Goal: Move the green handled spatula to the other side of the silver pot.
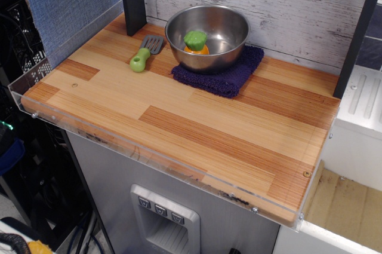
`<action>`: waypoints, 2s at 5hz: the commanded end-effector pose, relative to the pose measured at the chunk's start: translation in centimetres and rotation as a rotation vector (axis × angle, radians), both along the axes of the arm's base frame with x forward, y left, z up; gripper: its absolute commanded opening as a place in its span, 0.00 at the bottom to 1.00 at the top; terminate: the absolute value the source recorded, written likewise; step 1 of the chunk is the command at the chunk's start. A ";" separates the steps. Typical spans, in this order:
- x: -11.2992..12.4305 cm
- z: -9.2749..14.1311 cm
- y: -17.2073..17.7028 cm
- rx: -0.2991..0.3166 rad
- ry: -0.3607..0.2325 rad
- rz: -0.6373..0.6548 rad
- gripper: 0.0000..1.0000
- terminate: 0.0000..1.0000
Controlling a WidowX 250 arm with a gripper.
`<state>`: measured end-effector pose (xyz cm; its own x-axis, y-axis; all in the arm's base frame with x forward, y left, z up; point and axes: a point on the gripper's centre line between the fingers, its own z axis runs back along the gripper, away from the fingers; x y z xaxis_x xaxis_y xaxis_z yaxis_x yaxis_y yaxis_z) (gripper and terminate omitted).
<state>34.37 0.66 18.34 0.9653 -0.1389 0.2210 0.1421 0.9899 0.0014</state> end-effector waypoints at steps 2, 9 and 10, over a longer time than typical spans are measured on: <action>-0.9 0.0 2.5 -0.003 -0.009 0.035 1.00 0.00; 3.1 -11.1 13.8 0.137 0.148 0.178 1.00 0.00; 3.2 -12.4 15.2 0.134 0.186 0.197 1.00 0.00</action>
<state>37.10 15.24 3.48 0.9987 0.0365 -0.0366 -0.0326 0.9942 0.1025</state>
